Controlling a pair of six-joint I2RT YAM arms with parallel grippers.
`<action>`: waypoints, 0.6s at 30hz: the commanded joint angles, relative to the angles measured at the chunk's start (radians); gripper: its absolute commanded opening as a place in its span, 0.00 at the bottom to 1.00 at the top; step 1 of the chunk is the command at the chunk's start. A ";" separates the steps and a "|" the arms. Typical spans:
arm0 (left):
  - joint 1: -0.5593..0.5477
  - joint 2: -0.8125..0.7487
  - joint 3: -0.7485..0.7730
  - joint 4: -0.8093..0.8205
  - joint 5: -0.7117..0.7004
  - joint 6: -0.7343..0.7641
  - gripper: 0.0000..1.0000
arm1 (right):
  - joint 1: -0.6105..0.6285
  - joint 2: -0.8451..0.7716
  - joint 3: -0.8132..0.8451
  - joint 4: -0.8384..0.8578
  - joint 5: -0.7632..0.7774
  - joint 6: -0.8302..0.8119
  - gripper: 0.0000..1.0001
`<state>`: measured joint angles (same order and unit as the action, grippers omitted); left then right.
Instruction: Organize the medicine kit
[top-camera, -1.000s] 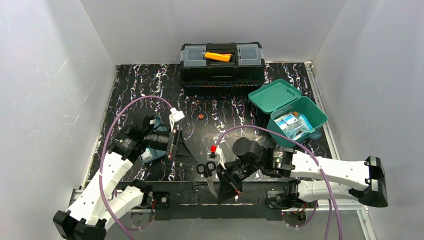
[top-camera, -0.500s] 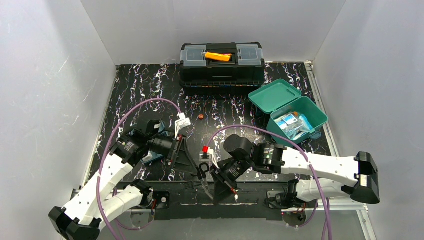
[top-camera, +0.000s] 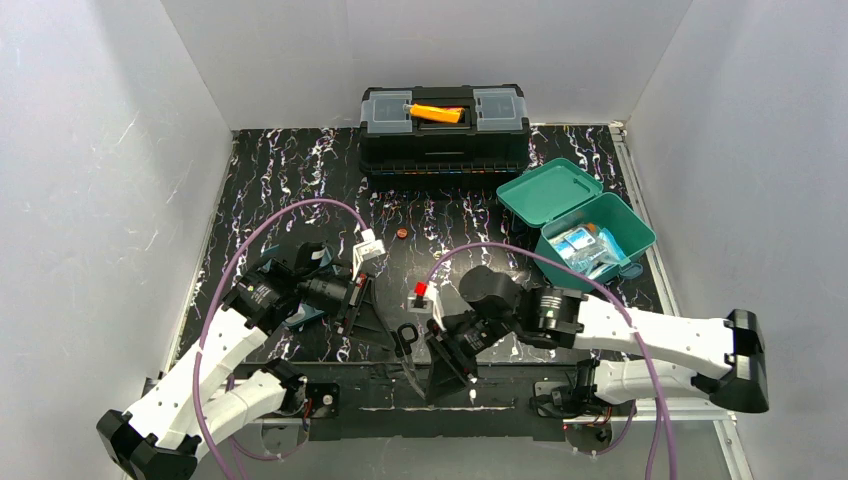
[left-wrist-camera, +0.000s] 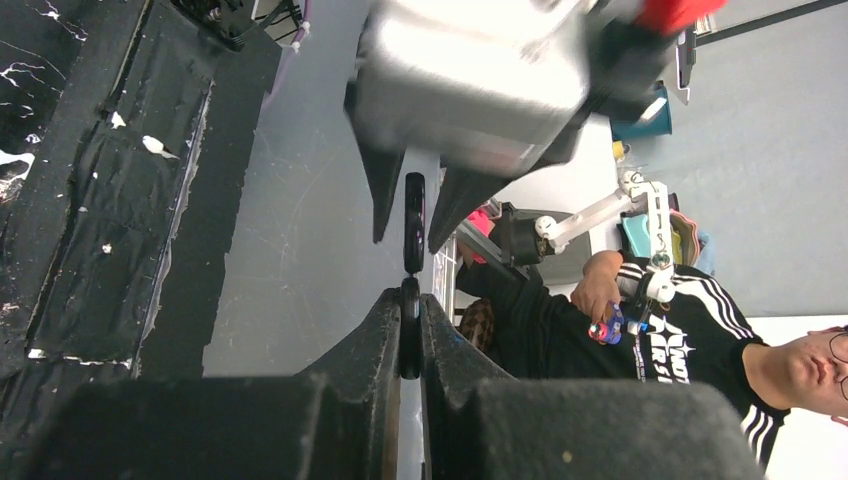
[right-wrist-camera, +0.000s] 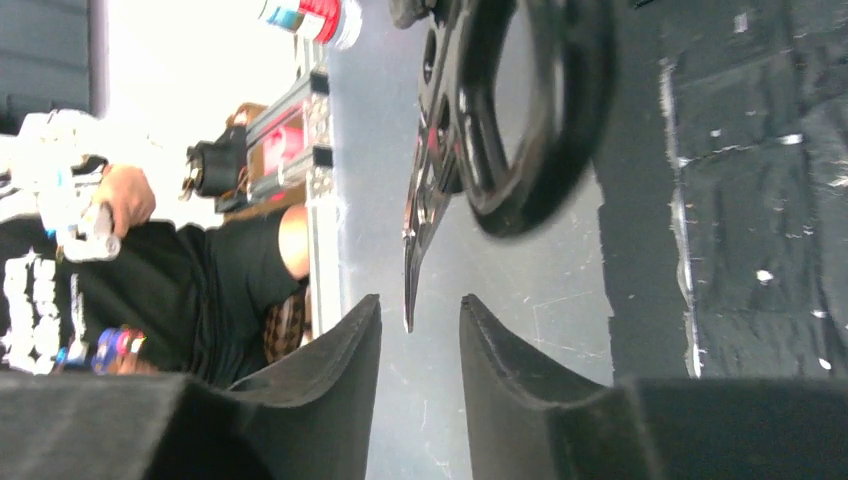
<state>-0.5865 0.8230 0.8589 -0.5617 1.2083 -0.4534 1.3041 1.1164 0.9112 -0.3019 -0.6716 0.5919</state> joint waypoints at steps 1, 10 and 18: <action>-0.006 -0.007 -0.004 -0.006 0.004 0.012 0.00 | -0.007 -0.120 0.019 -0.080 0.198 -0.034 0.47; -0.006 -0.028 -0.055 0.063 -0.139 -0.040 0.00 | -0.015 -0.352 -0.048 -0.145 0.586 0.036 0.66; -0.005 -0.172 -0.162 0.343 -0.446 -0.375 0.00 | -0.015 -0.479 -0.122 -0.109 0.893 0.130 0.68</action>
<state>-0.5865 0.7315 0.7509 -0.4057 0.9360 -0.6189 1.2907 0.6731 0.8036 -0.4458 0.0017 0.6598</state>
